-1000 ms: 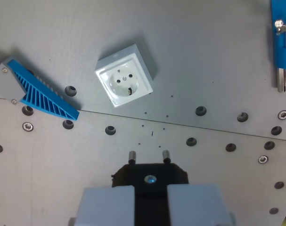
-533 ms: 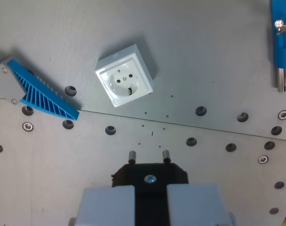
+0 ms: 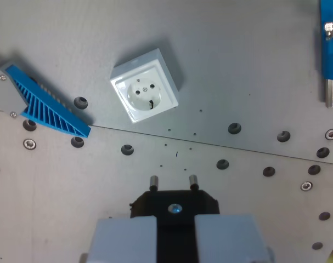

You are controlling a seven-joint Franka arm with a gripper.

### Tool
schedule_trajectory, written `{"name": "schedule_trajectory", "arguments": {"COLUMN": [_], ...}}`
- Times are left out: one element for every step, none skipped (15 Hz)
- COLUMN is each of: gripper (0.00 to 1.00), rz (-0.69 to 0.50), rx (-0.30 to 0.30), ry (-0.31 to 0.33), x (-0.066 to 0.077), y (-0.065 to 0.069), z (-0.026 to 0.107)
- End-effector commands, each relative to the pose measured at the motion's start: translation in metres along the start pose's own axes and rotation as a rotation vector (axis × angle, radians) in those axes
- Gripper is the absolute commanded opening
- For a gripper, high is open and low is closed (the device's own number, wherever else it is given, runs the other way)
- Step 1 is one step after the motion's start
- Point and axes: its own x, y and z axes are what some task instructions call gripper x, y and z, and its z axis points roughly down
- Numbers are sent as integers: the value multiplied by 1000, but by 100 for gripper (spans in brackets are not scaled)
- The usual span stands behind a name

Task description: Move above the white socket

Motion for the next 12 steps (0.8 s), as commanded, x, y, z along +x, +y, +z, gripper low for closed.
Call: {"name": "schedule_trajectory", "arguments": {"gripper": [0, 0, 0, 0, 0, 0, 0, 0, 0, 0, 0, 0], "rz": [-68, -79, -86, -96, -107, -118, -128, -138, -149, -160, -170, -184], "rx": [-10, -12, -14, -15, -16, -17, -17, -17, -17, -17, -16, -16], "ry": [69, 77, 84, 89, 92, 91, 89, 85, 80, 78, 73, 70], "x": [-5, -6, -6, -7, -8, -8, -9, -10, -10, -11, -11, -12], "y": [-2, -3, -3, -3, -4, -5, -5, -6, -6, -7, -8, -8], "z": [12, 16, 19, 23, 27, 31, 35, 39, 44, 48, 53, 57]}}
